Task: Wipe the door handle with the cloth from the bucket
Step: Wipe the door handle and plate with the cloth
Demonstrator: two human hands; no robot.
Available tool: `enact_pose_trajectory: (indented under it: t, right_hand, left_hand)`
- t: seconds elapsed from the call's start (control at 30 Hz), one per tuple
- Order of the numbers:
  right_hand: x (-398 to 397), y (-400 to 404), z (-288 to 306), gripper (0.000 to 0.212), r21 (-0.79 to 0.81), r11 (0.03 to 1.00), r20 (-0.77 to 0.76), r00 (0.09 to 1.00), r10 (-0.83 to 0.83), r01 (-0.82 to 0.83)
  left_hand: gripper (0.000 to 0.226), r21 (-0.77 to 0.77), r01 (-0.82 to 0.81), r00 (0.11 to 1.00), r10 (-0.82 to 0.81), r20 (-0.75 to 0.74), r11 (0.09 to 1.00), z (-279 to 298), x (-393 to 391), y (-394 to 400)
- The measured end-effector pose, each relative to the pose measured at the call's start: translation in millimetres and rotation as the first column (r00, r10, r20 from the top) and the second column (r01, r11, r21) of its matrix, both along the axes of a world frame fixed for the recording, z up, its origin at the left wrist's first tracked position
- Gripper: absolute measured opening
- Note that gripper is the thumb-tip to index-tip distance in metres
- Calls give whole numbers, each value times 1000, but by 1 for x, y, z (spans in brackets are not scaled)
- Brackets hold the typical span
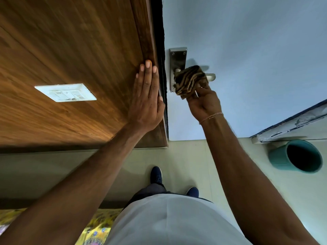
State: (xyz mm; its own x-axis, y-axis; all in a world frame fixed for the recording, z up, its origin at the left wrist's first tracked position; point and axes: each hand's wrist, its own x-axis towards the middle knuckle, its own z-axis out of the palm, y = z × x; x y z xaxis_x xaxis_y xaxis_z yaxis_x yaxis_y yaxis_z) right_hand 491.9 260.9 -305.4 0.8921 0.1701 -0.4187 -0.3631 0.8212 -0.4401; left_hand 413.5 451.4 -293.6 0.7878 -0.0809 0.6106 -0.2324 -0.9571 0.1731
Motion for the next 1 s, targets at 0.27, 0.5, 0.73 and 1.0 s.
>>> enact_pose_trajectory:
  t: [0.27, 0.5, 0.73, 1.0]
  right_hand:
    - [10, -42, -2, 49, -518, 815, 207, 963, -175, 259]
    - [21, -49, 19, 40, -840, -36, 489, 785, 381, 541]
    - [20, -6, 32, 37, -491, -207, 405, 432, 806, 846]
    - [32, -57, 21, 35, -285, -245, 403, 348, 846, 927]
  left_hand:
    - [75, -23, -15, 1000, 15, 12, 1000, -1, 1, -4]
    - [75, -37, -34, 999, 35, 11, 999, -2, 1, -9]
    - [74, -24, -22, 999, 23, 24, 999, -1, 0, -5]
    - [70, -29, -17, 1000, 17, 1, 999, 0, -1, -6]
